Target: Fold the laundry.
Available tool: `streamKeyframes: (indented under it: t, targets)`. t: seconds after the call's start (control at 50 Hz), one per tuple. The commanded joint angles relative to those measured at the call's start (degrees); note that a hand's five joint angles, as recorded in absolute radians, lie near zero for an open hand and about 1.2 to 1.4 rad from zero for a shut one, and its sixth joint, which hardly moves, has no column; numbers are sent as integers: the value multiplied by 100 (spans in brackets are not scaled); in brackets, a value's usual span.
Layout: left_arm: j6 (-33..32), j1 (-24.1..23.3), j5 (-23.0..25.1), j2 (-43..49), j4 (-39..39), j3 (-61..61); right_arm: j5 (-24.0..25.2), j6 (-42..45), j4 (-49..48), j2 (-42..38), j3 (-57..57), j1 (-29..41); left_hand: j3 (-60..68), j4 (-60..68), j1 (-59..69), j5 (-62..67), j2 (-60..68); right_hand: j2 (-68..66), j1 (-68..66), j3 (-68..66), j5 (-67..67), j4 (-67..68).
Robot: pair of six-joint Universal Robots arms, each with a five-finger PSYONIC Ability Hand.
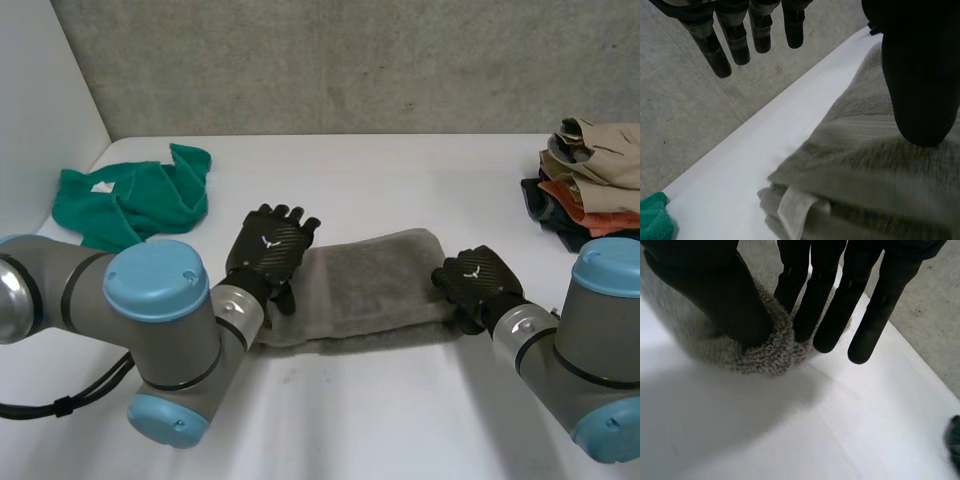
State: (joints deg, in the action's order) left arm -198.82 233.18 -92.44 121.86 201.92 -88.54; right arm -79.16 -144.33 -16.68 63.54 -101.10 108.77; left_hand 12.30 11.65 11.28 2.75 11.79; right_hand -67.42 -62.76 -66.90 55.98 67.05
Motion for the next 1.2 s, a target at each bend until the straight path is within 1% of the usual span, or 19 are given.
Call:
streamKeyframes:
  t: [0.02, 0.18, 0.2, 0.26, 0.34, 0.36, 0.38, 0.4, 0.42, 0.48, 0.56, 0.58, 0.66, 0.7, 0.8, 0.88, 0.94, 1.06, 1.2]
  targets:
    - [1, 44, -160, -698, -30, -401, -433, 871, -423, -44, 301, 135, -191, -126, -90, -236, -140, -1258, -1724, -1310, 1402, 1295]
    - [-17, 360, -661, -1410, -65, -700, -136, 1267, -634, -122, 1092, 1874, -208, -143, -107, -253, -157, -1258, -1724, -1310, 1402, 1295]
    - [-8, 438, -749, -1506, -83, -778, 135, 1302, -704, -358, 1206, 2258, -208, -143, -107, -253, -157, -1258, -1724, -1310, 1402, 1295]
    - [-8, 509, -855, -1603, -100, -858, 715, 1364, -801, -728, 1312, 2682, -225, -160, -123, -270, -174, -1258, -1724, -1310, 1402, 1295]
    - [18, 623, -969, -1648, -74, -1007, 1121, 1382, -793, -1132, 1426, 2903, -230, -165, -128, -275, -179, -1258, -1724, -1310, 1402, 1295]
    - [36, 641, -969, -1648, -74, -1016, 1113, 1364, -784, -1186, 1470, 2895, -230, -165, -128, -275, -179, -531, -998, -583, 675, 569]
    - [54, 659, -969, -1648, -74, -1016, 1087, 1338, -766, -1204, 1514, 2886, -230, -165, -128, -275, -179, 1108, 642, 1056, -964, -1071]
    - [54, 676, -960, -1648, -74, -1008, 1061, 1294, -749, -1204, 1540, 2877, -230, -165, -128, -275, -179, 3056, 2590, 3005, -2912, -3019]
    - [71, 703, -952, -1648, -65, -999, 965, 1094, -740, -1161, 1541, 2869, -230, -165, -128, -275, -179, 5674, 5207, 5622, -5529, -5636]
    - [89, 712, -934, -1639, -21, -938, 902, 479, -731, -976, 1479, 2825, -225, -160, -123, -270, -174, 5742, 5276, 5690, -5598, -5705]
    - [106, 641, -916, -1630, 5, -736, 824, -1331, -731, -160, 1321, 2106, -225, -160, -123, -270, -174, 5742, 5276, 5690, -5598, -5705]
    - [141, 615, -899, -1578, 40, -605, 832, -2056, -722, 129, 1269, 1799, -225, -160, -123, -270, -174, 5742, 5276, 5690, -5598, -5705]
    - [509, 326, -838, -1324, 58, -218, 823, -3571, -373, 483, 1207, 1306, -208, -143, -107, -253, -157, 5742, 5276, 5690, -5598, -5705]
    - [729, 132, -759, -1121, 49, -33, 823, -3865, -64, 483, 1250, 1164, -208, -143, -107, -253, -157, 5742, 5276, 5690, -5598, -5705]
    - [1222, -237, -398, -576, -100, 424, 806, -3901, 885, 317, 1698, 847, -158, -93, -56, -203, -107, 5742, 5276, 5690, -5598, -5705]
    - [1249, -299, -398, -119, -504, 600, 797, -3804, 1500, -351, 2374, 847, -57, 8, 45, -102, -6, 5742, 5276, 5690, -5598, -5705]
    - [1240, -299, -564, 136, -925, 671, 850, -3813, 1905, -799, 2876, 847, 44, 109, 145, -1, 94, 5742, 5276, 5690, -5598, -5705]
    - [1048, -299, -1468, 224, -1541, 548, 832, -3506, 2327, -1651, 3456, 908, 111, 176, 213, 66, 162, 5742, 5276, 5690, -5598, -5705]
    - [125, -246, -1558, 348, -1559, 399, 560, -2689, 2336, -2030, 3615, 1146, 145, 210, 247, 100, 196, 5742, 5276, 5690, -5598, -5705]
